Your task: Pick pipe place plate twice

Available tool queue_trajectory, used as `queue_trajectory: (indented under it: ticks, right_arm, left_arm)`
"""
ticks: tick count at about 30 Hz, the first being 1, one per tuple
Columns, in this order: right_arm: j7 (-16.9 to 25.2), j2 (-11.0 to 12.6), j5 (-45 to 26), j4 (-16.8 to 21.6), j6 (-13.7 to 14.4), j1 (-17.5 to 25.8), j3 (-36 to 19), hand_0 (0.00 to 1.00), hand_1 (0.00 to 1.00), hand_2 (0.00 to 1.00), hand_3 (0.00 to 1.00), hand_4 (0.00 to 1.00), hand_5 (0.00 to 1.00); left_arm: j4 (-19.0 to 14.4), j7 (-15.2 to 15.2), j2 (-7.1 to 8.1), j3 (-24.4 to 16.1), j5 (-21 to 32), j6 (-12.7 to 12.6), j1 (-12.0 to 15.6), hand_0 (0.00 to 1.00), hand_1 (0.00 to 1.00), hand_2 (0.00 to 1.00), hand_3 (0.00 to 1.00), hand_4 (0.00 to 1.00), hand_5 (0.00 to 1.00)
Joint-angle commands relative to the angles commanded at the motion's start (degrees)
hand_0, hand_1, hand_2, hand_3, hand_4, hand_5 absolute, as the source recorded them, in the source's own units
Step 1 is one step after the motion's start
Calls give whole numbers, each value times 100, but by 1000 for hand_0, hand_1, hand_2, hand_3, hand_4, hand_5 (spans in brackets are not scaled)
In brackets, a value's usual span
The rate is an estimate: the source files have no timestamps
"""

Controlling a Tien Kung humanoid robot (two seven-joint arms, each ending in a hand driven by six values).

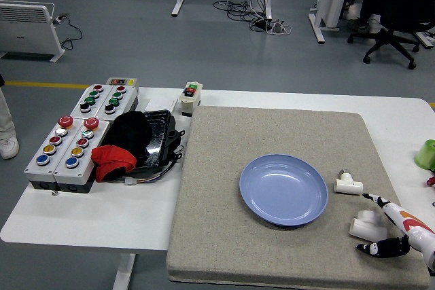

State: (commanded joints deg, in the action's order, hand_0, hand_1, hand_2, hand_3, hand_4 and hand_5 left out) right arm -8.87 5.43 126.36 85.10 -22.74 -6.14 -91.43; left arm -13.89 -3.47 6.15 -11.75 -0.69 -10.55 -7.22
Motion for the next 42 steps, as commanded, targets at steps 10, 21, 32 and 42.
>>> queue_trajectory:
  ticks: [10, 21, 32, 42]
  right_arm:
    - [340, -42, 348, -82, 36, -36, -64, 829, 792, 795, 795, 727, 115]
    - [161, -31, 198, -135, -343, -60, -103, 666, 658, 668, 732, 652, 97]
    - [300, -63, -148, -73, 507, -30, -185, 485, 553, 575, 680, 611, 112]
    - [386, -157, -619, -112, 895, -424, 135, 439, 521, 554, 637, 586, 113]
  left_arm:
    - [-1, -4, 2, 2, -2, 1, -5, 621, 588, 513, 589, 271, 998]
    - [-1, -12, 0, -14, -19, 0, 2, 621, 587, 513, 589, 271, 998]
    - [-1, -34, -4, -46, -66, -4, 10, 622, 587, 513, 590, 272, 998]
    - [-3, -62, -3, -93, -134, -12, 50, 622, 588, 513, 590, 272, 998]
